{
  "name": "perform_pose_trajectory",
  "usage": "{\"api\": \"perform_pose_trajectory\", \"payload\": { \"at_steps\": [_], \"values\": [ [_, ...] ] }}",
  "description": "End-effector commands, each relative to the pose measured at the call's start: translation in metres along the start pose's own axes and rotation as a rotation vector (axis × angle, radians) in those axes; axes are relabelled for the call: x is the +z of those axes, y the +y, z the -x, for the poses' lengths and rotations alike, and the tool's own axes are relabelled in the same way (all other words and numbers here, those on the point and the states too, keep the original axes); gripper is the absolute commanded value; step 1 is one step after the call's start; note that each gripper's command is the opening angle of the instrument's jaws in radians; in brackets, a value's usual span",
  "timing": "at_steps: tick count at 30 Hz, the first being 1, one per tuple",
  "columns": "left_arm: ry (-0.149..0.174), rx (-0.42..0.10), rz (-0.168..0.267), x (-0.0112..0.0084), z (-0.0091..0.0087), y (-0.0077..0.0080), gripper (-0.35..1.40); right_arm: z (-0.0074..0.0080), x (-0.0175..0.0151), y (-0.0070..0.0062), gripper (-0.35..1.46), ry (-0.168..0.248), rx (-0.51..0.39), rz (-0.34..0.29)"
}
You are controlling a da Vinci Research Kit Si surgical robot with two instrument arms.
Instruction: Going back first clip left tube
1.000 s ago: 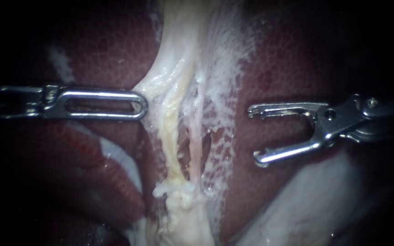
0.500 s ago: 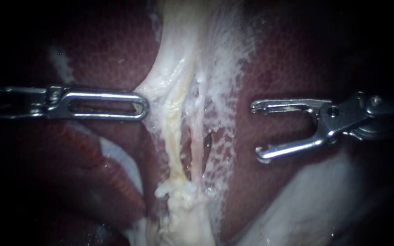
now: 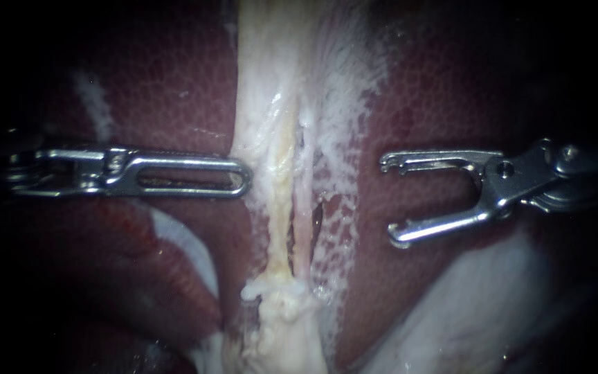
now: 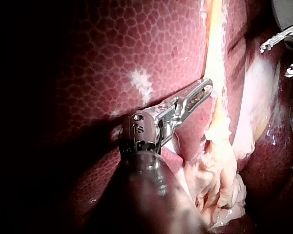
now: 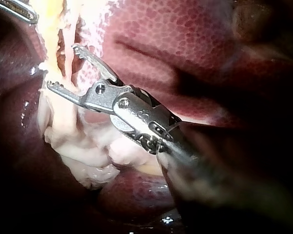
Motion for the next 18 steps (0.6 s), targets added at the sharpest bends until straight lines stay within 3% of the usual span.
{"api": "perform_pose_trajectory", "payload": {
  "at_steps": [1,18],
  "values": [
    [0.0,0.0,0.001,0.0001,0.0,0.0,-0.35,0.0,0.0,0.0,0.6,0.0,0.0,0.0],
    [0.0,0.002,0.001,0.0006,-0.0002,0.0,-0.35,0.0001,0.0001,-0.0001,0.6,0.0,-0.001,0.0]
  ]
}}
